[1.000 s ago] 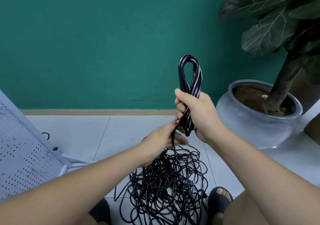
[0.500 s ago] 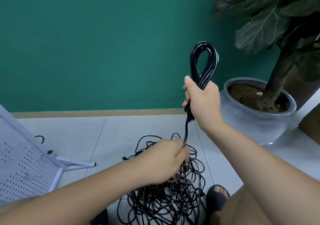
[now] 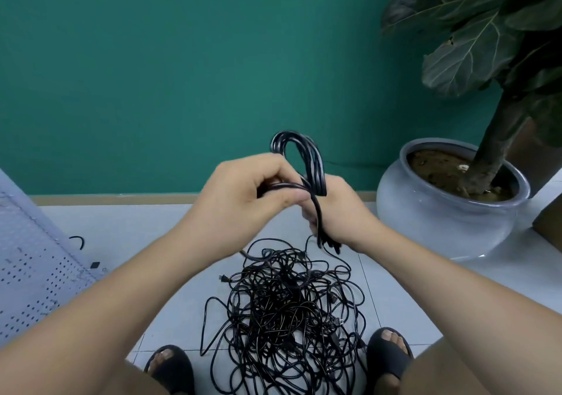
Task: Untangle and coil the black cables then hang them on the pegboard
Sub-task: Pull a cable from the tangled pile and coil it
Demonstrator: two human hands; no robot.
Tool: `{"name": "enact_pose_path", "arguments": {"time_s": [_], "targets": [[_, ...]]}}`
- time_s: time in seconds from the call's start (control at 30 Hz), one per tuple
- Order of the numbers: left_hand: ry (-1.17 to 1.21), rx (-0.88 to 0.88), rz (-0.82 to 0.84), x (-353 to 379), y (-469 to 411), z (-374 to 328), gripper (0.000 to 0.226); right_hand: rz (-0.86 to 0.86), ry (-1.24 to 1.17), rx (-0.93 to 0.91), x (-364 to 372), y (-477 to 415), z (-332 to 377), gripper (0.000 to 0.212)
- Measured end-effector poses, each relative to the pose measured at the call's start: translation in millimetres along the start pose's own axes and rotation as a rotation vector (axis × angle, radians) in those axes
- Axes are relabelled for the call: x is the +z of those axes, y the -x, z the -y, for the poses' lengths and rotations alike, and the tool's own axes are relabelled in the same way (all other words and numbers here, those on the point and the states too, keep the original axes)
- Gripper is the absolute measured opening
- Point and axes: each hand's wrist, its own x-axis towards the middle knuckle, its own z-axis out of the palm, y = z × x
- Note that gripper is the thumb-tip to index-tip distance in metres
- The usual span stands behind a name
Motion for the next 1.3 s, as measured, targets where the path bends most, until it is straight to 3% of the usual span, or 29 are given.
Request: {"name": "enact_pose_path", "arguments": {"time_s": [0.13,0.3,0.47,0.5,0.6,0.73,0.97,1.13,1.3], "targets": [[-0.132,0.051,-0.178,-5.7,-2.5,4.7,0.010,0.091,-0.240,0.096,16.6,12.5,3.7,0.039],[-0.069,-0.013,-0.311,-7.5,-6.3,2.8,0.009,0.107,-0.495,0.198,24.8,26.2,20.7,0.073],[0.016,-0.110,-0.343,-7.7,-8.9,-4.7,0.020,0.153,-0.569,0.117,27.0,35.6,25.3,0.097],[0.021,-0.122,-0.337,-7.0,-8.8,-6.7,0.022,0.148,-0.518,0.087,26.3,35.8,26.6,0.089],[-0.002,-0.134,-0.307,-4.2,-6.9,-12.8,0.026,0.094,-0.193,0.003,23.2,33.3,32.6,0.039],[-0.068,-0.097,-0.207,-0.4,-2.5,-18.9,0.027,-0.041,0.057,0.063,21.6,24.4,28.5,0.020],[-0.138,-0.092,0.025,0.8,-0.2,-21.5,0.010,-0.019,0.310,0.087,20.1,10.9,14.2,0.006],[-0.146,-0.152,-0.244,-10.6,-9.5,-4.1,0.010,-0.041,0.396,-0.002,29.4,19.5,14.8,0.027],[-0.119,-0.249,-0.394,-13.6,-13.7,10.0,0.044,-0.033,0.317,-0.092,34.3,28.1,19.5,0.023]]}}
